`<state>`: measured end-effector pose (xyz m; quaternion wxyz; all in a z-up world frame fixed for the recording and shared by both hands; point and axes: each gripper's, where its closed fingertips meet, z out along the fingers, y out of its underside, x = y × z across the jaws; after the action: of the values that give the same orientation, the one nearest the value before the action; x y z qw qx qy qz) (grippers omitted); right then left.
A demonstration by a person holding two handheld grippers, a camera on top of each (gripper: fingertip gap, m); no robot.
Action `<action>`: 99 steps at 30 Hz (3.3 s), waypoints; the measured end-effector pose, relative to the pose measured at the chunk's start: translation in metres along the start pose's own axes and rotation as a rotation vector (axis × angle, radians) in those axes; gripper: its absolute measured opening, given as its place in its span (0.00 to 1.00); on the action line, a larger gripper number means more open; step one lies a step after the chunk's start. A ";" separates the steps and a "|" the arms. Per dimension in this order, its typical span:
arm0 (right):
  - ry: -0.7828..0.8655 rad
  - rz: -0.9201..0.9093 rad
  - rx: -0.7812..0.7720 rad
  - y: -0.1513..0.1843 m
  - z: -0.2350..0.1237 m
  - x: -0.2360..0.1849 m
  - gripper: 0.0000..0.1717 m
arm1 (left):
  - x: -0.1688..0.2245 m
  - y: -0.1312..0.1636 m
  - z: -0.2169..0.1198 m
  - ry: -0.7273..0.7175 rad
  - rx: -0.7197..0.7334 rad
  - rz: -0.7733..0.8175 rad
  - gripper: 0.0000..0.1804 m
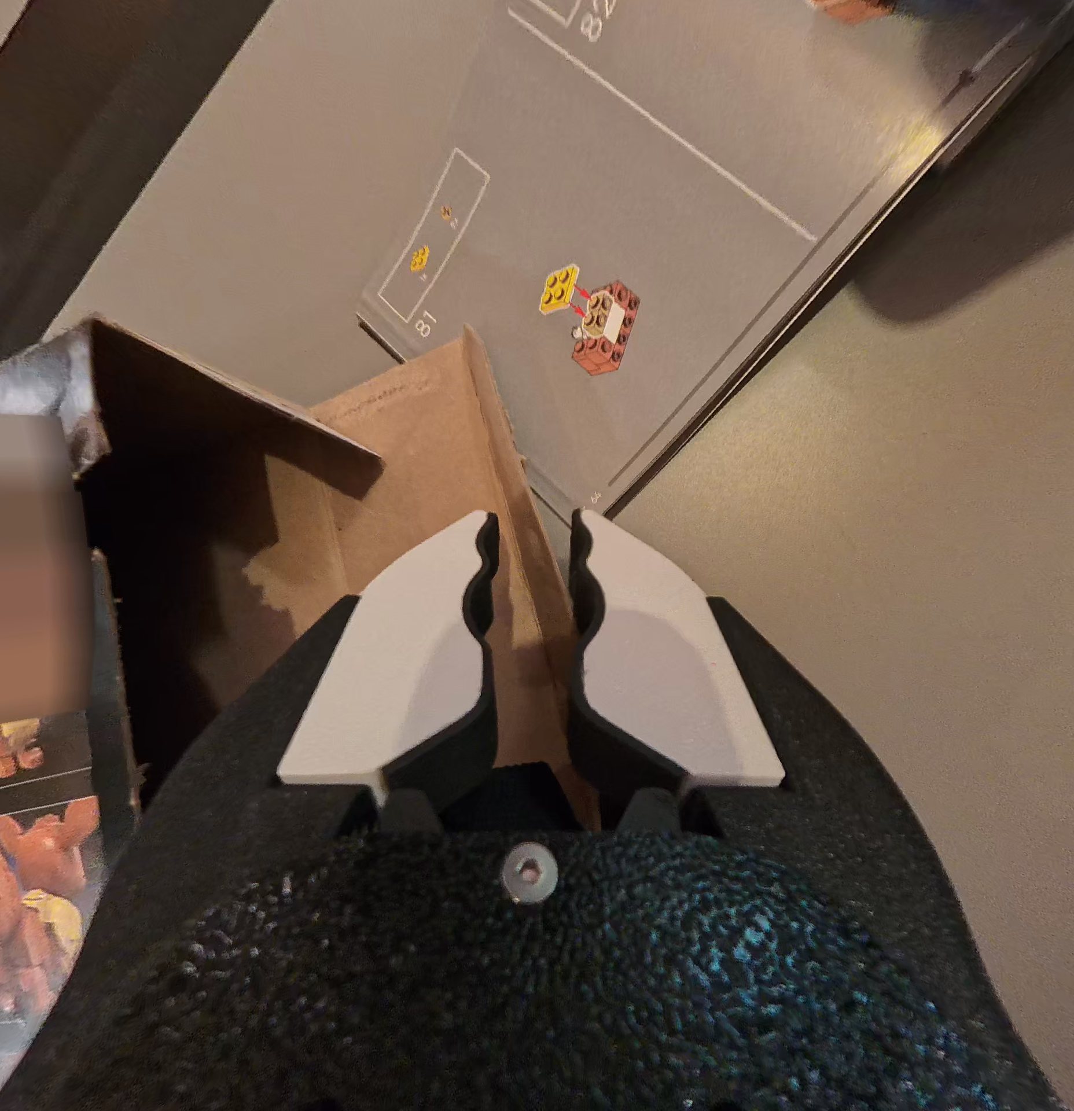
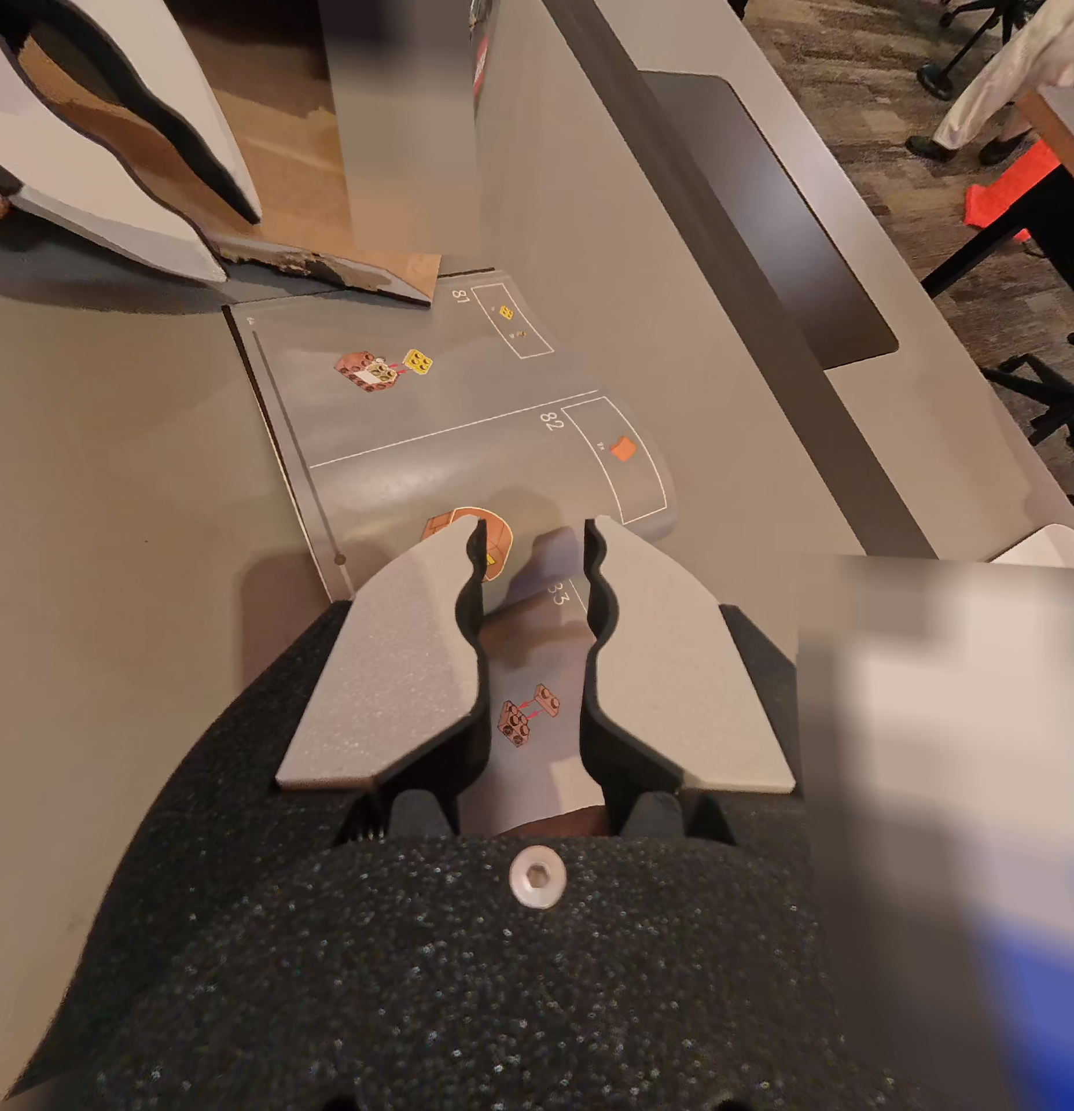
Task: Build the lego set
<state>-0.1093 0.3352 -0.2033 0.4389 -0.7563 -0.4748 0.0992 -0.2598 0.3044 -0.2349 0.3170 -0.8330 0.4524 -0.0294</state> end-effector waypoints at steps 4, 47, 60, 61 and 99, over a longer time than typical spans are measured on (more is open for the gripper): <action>0.020 0.005 0.025 -0.005 -0.006 0.004 0.18 | 0.000 -0.013 -0.007 0.018 0.088 -0.041 0.13; 0.223 0.315 0.500 0.108 -0.271 -0.018 0.01 | 0.118 -0.135 -0.027 0.106 0.780 0.149 0.00; 0.325 0.256 0.412 0.125 -0.322 0.072 0.09 | 0.146 -0.156 -0.031 0.198 0.842 0.088 0.00; 0.312 0.256 0.410 0.123 -0.317 0.066 0.09 | 0.148 -0.156 -0.031 0.219 0.839 0.073 0.00; 0.009 0.394 0.342 0.080 -0.155 -0.043 0.07 | 0.132 -0.129 -0.063 0.439 0.942 -0.207 0.00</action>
<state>0.0068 0.1992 -0.1832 0.5348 -0.7495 -0.2925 0.2582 -0.1084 0.2211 -0.1451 0.5501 -0.6148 0.3614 -0.4345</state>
